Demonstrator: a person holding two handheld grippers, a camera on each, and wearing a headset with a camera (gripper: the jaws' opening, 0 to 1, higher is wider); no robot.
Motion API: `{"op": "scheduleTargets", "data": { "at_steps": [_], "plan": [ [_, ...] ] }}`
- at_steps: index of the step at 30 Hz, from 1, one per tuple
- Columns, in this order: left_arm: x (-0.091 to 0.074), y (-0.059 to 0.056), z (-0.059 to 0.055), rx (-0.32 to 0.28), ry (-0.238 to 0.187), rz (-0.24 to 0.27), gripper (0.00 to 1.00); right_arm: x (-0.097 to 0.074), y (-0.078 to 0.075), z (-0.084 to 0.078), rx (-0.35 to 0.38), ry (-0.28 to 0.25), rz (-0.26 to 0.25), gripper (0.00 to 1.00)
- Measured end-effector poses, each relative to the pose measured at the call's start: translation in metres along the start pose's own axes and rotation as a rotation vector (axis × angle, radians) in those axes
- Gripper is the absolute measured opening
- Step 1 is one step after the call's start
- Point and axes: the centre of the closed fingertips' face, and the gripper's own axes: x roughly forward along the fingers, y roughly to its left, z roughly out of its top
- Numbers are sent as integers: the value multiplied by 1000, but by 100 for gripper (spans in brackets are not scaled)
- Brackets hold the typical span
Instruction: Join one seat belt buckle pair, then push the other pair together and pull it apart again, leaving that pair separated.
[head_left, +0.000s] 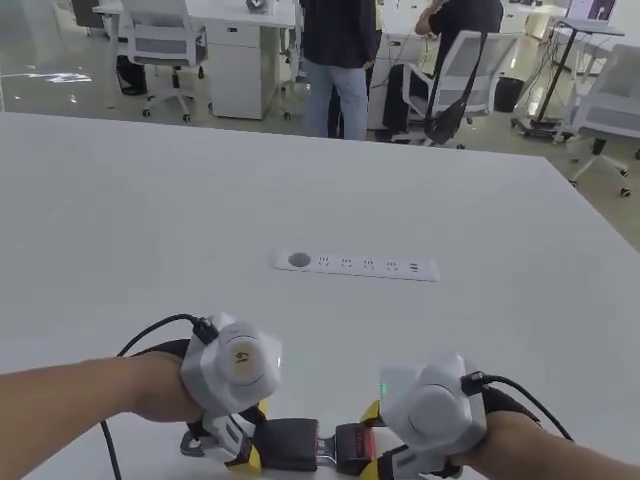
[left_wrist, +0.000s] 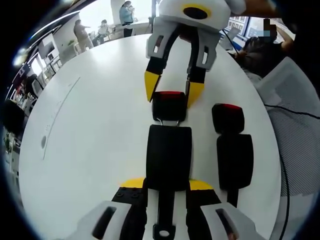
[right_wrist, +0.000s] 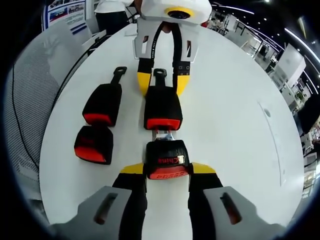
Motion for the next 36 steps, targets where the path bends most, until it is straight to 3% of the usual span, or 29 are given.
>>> {"op": "scheduleTargets", "data": {
  "at_steps": [8,13,21,28,36],
  "plan": [
    [0,-1,1,-5,-9,6,29,3,2,7,2,6,1,28],
    [1,-5,4,41,18,-2,29,3,3,9,16,30,-6,27],
    [-1,-3,4,51,24,5,28,3,3,8,18,56,-4,26],
    [-1,-3,5,54,27,6,28,3,3,10,59,53,-13,26],
    [-1,-3,3,43,31,5,29,4,3,10,49,50,-16,28]
  ]
}}
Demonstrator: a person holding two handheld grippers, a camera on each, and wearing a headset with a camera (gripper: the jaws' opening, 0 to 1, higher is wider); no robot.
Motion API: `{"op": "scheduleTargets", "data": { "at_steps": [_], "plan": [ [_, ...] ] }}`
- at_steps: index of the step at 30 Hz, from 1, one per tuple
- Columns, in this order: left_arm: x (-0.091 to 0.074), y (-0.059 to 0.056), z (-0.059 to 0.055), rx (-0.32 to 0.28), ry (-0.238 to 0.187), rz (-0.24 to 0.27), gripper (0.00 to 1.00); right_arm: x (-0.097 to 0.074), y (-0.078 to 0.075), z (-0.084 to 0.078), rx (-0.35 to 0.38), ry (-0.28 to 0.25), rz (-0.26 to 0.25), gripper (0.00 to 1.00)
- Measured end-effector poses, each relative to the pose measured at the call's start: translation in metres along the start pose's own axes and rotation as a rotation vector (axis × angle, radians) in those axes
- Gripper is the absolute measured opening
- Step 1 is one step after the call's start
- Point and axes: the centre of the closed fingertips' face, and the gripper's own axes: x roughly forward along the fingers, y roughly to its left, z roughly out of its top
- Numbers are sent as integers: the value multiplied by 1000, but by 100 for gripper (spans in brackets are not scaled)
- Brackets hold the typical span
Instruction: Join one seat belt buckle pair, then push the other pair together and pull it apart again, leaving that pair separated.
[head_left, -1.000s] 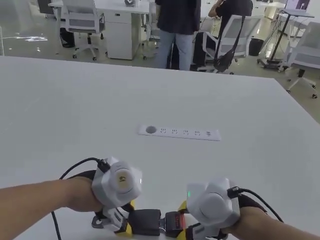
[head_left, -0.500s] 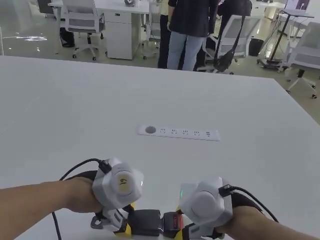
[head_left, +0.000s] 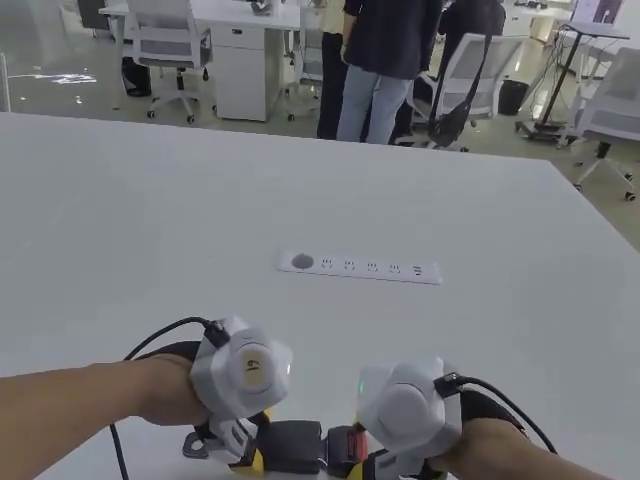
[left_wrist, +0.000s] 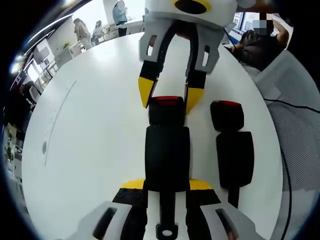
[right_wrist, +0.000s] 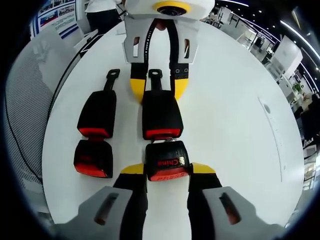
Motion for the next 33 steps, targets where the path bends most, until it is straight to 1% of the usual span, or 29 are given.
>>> {"op": "scheduleTargets", "data": {
  "at_steps": [4,5,7,9,11,12,13,14,16,17,20,33],
  "plan": [
    [0,1,-1,-11,1,-2,29,1,-2,-1,13,-17,-2,29],
    [0,1,-1,-7,2,-3,30,0,-2,-1,7,-19,-1,29],
    [0,0,-1,-3,3,-6,30,0,-1,-1,3,-16,-2,30],
    [-1,1,-1,-14,-2,-7,30,-1,-1,-4,1,-6,-2,30],
    [-1,1,-3,-21,-3,-7,30,-3,-3,-11,-5,6,-3,30],
    [-1,3,-4,-20,-6,-8,31,-4,-4,-14,-2,8,0,30],
    [-1,4,-4,-24,-9,-9,31,-7,-1,-16,-5,0,1,30],
    [0,5,-5,-25,-8,-10,31,-7,0,-14,-7,-19,3,30],
    [0,7,-6,-23,0,-12,31,-6,1,-16,-5,-8,6,30],
    [0,7,-6,-22,3,-12,31,-6,1,-15,-4,-17,6,30],
    [-1,7,-7,-27,5,-10,31,-7,2,-15,-4,-21,5,30],
    [1,6,-6,-28,-10,-12,31,-6,-1,-16,-22,-22,11,30]
  ]
}}
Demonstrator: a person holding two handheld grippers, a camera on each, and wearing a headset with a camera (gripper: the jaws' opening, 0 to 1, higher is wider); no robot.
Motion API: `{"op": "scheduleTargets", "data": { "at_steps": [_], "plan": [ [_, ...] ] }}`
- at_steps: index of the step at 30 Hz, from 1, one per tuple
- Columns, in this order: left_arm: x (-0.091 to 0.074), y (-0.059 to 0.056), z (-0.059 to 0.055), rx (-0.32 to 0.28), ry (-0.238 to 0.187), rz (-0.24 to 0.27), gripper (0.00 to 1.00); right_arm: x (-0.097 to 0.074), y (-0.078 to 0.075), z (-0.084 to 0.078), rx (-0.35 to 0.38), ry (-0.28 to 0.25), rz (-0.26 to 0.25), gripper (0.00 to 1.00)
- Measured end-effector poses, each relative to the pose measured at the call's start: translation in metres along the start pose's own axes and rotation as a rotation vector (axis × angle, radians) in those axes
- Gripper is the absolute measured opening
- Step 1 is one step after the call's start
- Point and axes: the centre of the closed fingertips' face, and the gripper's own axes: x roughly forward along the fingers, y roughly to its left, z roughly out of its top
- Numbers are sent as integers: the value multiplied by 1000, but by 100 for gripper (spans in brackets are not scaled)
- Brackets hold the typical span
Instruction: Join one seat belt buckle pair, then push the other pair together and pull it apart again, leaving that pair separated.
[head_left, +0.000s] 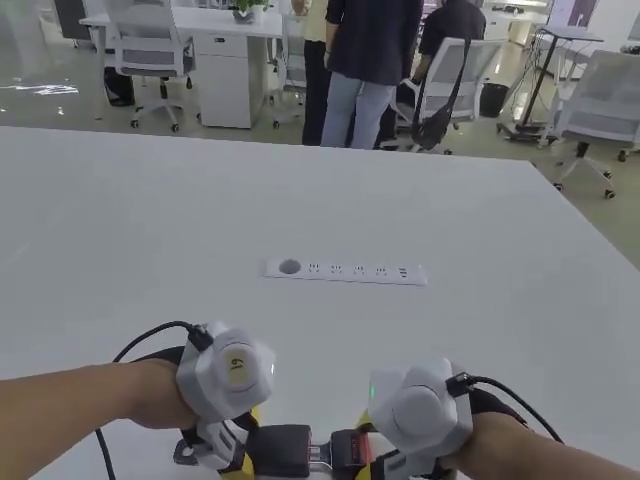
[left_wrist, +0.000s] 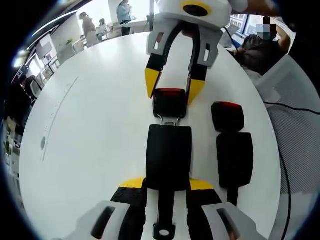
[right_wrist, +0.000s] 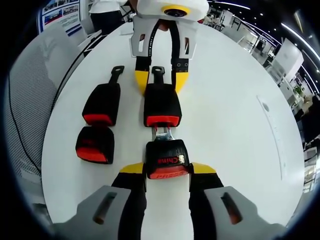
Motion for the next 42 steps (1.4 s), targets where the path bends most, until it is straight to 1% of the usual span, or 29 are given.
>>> {"op": "scheduleTargets", "data": {
  "at_steps": [6,11,20,26,34,35,37,42],
  "plan": [
    [0,-2,2,-1,4,1,31,-1,0,-1,-6,5,-1,30],
    [-1,-2,3,-1,7,2,31,-4,-1,-6,-7,15,-3,30],
    [-1,-3,3,-1,9,0,32,-10,-2,-17,-10,33,-10,31],
    [1,0,0,-3,8,0,32,-14,-3,-23,-12,39,-10,31],
    [-1,-3,2,-5,8,1,31,-21,-6,-35,-8,51,-8,31],
    [-1,-3,3,-4,8,1,31,-22,-5,-39,-14,67,-2,31],
    [-2,-4,4,-4,8,1,31,-23,-6,-40,-4,50,-4,31],
    [-2,-4,4,-3,7,0,31,-25,-7,-45,-6,48,-5,31]
  ]
}}
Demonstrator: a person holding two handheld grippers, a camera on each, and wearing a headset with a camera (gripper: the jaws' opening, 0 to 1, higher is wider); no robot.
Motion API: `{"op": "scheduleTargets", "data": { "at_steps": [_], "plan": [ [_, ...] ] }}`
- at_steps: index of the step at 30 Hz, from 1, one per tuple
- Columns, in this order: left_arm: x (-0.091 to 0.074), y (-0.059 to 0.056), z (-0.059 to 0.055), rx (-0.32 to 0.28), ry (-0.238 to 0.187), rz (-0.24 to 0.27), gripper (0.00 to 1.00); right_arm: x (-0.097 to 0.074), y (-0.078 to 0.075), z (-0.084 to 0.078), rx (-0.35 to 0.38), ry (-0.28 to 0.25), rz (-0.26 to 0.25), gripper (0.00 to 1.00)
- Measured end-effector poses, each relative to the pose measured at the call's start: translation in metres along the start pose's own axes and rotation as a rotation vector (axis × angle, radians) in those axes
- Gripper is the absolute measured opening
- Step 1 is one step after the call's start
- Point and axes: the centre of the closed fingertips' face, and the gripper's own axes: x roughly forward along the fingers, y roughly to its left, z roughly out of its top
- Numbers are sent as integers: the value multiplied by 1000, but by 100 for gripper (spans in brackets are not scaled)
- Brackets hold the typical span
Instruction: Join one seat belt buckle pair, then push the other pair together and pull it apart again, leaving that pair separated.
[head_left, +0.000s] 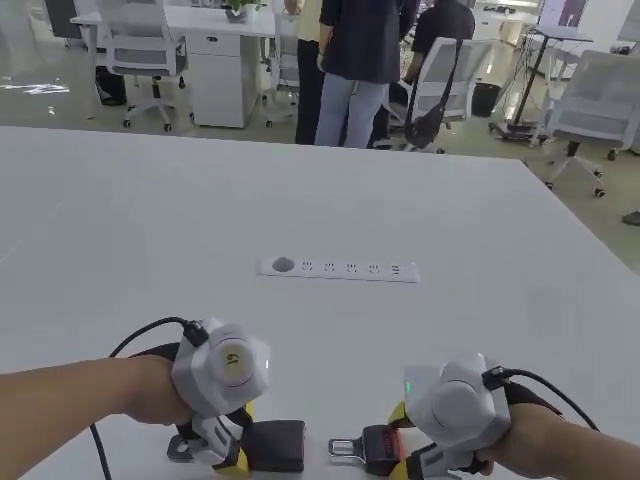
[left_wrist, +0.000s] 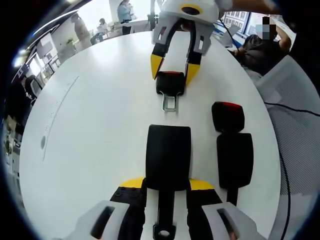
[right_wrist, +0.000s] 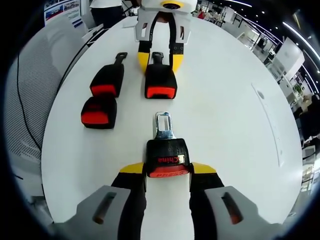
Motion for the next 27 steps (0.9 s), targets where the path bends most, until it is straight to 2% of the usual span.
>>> {"op": "scheduleTargets", "data": {
  "at_steps": [14,27],
  "plan": [
    [0,-1,0,6,0,0,31,-6,1,-12,-21,1,8,31],
    [2,0,-3,9,20,5,31,-9,2,-16,-59,12,4,32]
  ]
}}
